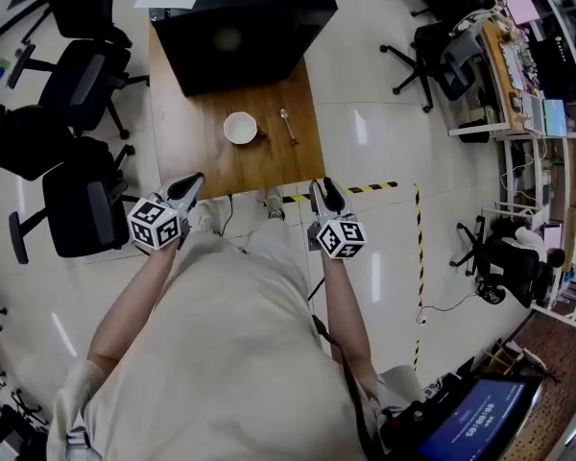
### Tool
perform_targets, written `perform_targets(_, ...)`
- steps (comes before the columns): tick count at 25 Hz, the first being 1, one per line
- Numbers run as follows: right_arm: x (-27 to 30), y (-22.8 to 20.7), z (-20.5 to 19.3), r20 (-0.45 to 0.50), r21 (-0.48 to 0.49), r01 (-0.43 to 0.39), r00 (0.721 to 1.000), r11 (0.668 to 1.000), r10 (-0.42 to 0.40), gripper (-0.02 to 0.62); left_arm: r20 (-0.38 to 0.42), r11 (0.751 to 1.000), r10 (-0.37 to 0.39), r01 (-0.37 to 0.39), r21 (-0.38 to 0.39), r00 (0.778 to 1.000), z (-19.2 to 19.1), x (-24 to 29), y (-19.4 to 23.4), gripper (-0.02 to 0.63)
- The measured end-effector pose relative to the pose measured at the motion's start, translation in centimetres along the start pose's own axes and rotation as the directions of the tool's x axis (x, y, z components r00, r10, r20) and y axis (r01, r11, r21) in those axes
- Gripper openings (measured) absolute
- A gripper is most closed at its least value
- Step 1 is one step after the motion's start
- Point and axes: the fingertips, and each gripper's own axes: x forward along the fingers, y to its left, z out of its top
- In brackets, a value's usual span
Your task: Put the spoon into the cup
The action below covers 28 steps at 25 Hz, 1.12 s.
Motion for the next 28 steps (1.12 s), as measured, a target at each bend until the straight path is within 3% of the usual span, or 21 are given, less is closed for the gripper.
perform_targets(9, 7.9, -5.1, -4.1, -0.2, -0.087, -0.12, 0.975, 0.989, 0.101, 0.158, 0.023, 0.986, 0.163, -0.162, -0.036, 0.986, 1.4, 2.7, 0.1, 0.0)
perform_targets(14, 12.9, -7.2, -7.1, -0.292, -0.108, -0.164, 0.948, 0.981, 0.126, 0.175, 0.02, 0.978, 0.204, -0.203, -0.047, 0.979, 2.2, 4.1, 0.3, 0.0)
perform_targets(28, 22.2, -11.9, -18.1, -0.591, -0.236, -0.189, 0.806, 0.953, 0.014, 0.184, -0.002, 0.95, 0.304, -0.304, -0.067, 0.953, 2.6, 3.9, 0.8, 0.0)
